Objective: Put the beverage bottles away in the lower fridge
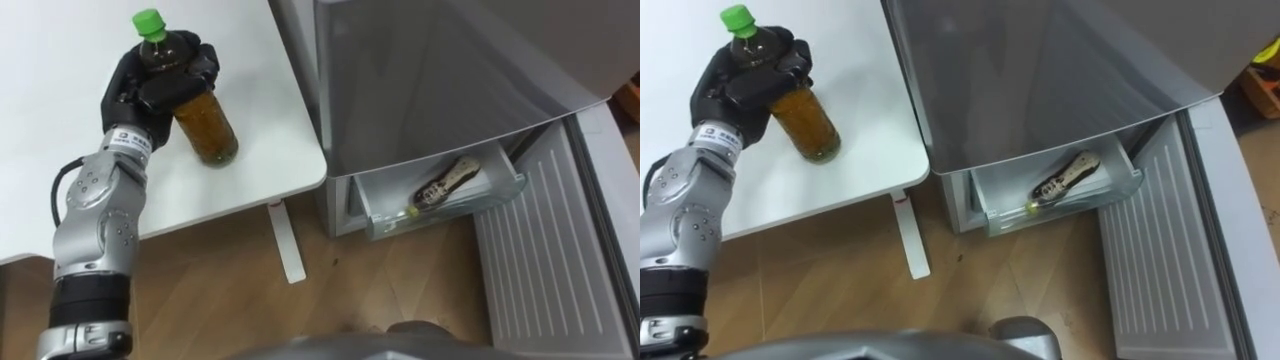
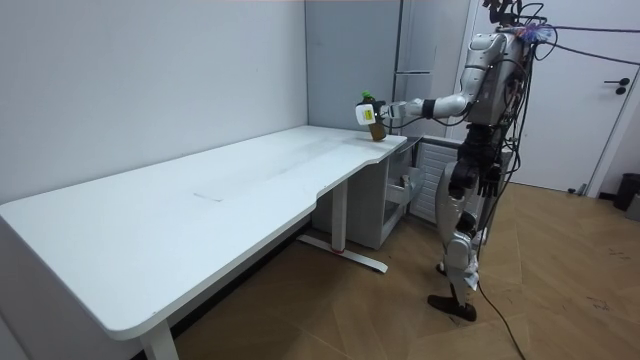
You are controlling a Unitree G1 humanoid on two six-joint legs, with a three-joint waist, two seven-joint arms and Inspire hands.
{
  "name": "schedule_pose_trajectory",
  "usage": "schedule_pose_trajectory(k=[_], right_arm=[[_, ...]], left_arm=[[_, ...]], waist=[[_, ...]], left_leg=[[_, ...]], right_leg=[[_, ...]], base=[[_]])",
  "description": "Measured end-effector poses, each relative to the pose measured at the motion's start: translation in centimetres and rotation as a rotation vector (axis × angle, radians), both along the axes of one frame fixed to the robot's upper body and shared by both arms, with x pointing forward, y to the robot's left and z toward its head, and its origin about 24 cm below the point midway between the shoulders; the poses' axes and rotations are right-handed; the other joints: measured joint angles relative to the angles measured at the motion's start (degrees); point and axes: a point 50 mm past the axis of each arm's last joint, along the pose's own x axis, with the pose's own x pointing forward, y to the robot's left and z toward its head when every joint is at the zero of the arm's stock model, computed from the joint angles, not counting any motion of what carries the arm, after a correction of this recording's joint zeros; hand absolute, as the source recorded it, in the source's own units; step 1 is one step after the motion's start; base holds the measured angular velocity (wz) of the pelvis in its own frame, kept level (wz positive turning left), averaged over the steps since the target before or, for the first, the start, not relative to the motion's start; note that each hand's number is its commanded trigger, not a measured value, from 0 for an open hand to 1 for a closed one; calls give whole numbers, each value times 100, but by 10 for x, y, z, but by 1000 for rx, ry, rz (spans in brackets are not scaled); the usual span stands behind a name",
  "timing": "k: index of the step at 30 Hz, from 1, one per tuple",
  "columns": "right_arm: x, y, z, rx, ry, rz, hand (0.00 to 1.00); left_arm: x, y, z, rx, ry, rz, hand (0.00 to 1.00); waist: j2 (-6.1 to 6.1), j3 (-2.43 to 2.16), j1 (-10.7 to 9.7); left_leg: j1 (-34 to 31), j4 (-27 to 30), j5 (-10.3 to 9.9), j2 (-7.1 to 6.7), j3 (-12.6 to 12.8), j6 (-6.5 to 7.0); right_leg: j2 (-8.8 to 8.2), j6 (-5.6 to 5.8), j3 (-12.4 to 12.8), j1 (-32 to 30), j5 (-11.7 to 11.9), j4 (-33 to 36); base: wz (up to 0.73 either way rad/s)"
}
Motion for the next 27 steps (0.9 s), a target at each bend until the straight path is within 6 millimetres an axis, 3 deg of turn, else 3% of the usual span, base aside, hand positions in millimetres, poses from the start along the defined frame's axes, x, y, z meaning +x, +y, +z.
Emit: schedule_pose_trajectory(k=[9, 16, 22, 27], right_arm=[[0, 0, 0, 2, -2, 0, 0], [11, 0, 1, 1, -49, 9, 0], [20, 5, 0, -12, -106, -23, 0], [36, 6, 2, -19, -208, -106, 0]], left_arm=[[0, 0, 0, 1, 0, 0, 100], [2, -3, 10, 15, -38, -4, 100], [4, -22, 27, 21, -116, -71, 100], [3, -35, 22, 7, -101, -122, 100]], waist=[[-12, -9, 12], [-98, -69, 53], [-106, -73, 212], [-105, -59, 330]], left_leg=[[5, 8, 0, 0, 1, 0], [-80, 51, 0, -1, 8, 0], [-87, 69, 1, -4, -20, 0], [-89, 97, 1, -2, -45, 0]], right_leg=[[0, -2, -6, -4, -2, -4], [-3, -9, -19, -88, 3, -1], [-14, -10, -15, -77, 3, -15], [-18, -17, -69, -60, 8, -9]], base=[[0], [0], [1], [2]])
